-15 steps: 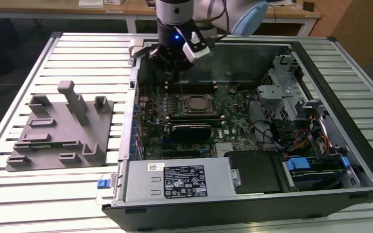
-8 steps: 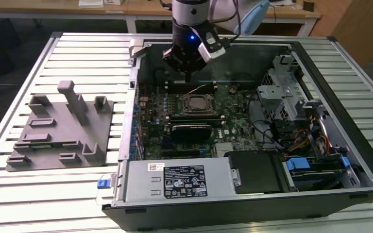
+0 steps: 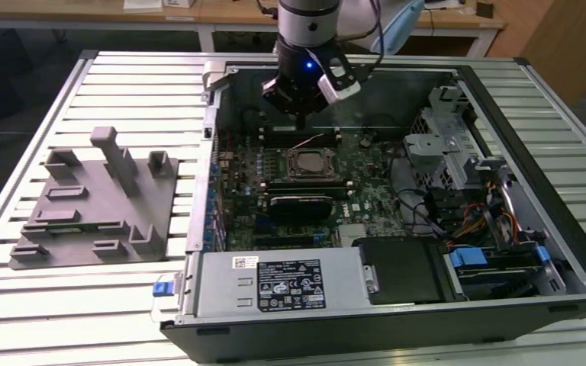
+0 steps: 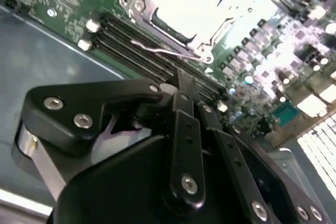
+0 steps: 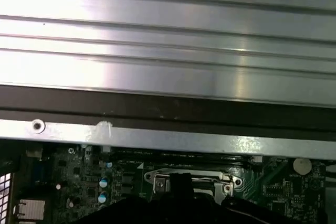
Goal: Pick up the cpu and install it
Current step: 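Install the first cpu locking lever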
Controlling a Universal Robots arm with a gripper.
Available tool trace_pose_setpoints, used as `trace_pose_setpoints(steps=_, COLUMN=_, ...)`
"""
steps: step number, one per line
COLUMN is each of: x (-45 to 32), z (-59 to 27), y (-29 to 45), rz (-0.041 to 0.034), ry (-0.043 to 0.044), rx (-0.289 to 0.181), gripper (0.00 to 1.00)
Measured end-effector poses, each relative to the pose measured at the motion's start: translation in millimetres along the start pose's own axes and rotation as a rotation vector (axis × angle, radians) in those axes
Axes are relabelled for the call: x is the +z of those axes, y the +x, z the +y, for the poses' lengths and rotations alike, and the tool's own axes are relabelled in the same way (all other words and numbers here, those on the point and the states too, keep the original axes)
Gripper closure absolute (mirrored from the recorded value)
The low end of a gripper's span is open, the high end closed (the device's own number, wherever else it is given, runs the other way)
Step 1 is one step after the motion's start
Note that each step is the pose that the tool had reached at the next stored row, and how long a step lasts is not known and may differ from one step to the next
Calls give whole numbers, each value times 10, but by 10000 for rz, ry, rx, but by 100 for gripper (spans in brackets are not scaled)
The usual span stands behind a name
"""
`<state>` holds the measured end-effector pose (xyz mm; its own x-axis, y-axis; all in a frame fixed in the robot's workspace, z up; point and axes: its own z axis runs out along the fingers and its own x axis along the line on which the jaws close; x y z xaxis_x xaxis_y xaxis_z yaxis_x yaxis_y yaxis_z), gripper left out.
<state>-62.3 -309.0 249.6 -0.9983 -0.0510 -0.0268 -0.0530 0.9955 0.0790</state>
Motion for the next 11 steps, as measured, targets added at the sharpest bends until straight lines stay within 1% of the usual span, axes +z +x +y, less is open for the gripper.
trace_pose_setpoints(steps=1, x=8, z=-1, y=-10, rz=2, ry=4, rx=0, gripper=89)
trace_pose_setpoints(steps=3, x=27, z=-4, y=-47, rz=5, ry=40, rx=0, gripper=89)
trace_pose_setpoints(steps=6, x=82, z=-11, y=-101, rz=7, ry=84, rx=-28, gripper=89)
trace_pose_setpoints(steps=11, x=171, z=-20, y=-161, rz=17, ry=89, rx=-125, gripper=89)
